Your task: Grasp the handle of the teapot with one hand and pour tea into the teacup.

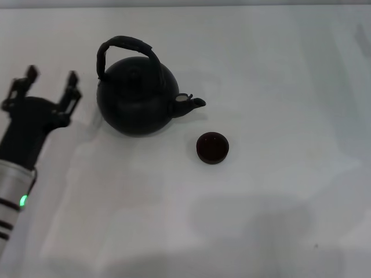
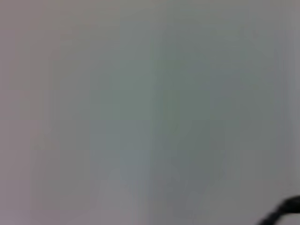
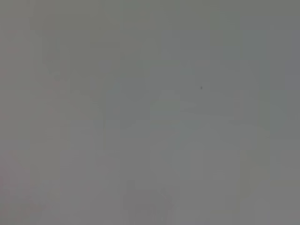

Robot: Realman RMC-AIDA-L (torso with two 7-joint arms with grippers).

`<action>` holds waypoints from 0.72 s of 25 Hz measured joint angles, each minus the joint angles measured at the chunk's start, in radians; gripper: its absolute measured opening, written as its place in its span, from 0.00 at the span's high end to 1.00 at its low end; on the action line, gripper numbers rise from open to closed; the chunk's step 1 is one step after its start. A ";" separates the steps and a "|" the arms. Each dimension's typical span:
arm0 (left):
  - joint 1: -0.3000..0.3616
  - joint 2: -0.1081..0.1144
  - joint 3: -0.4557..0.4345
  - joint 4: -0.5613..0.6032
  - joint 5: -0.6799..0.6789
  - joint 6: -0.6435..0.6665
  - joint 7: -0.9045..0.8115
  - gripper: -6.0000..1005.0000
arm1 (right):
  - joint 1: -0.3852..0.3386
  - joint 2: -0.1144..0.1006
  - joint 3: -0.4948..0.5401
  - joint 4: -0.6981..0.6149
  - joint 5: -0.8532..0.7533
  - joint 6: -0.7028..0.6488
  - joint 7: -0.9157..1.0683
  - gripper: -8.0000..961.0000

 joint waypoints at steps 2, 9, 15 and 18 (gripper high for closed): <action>0.008 0.000 -0.005 -0.016 -0.051 0.018 -0.024 0.23 | -0.004 0.000 -0.003 0.000 -0.002 0.002 0.000 0.13; -0.026 0.003 -0.007 -0.129 -0.250 0.041 -0.193 0.24 | -0.026 0.000 -0.008 0.032 -0.007 0.072 0.000 0.13; -0.079 0.004 -0.008 -0.194 -0.311 0.042 -0.248 0.24 | -0.048 0.000 -0.009 0.043 -0.009 0.118 0.000 0.13; -0.105 0.004 -0.009 -0.213 -0.333 0.038 -0.260 0.24 | -0.050 0.000 -0.009 0.049 -0.009 0.128 0.000 0.13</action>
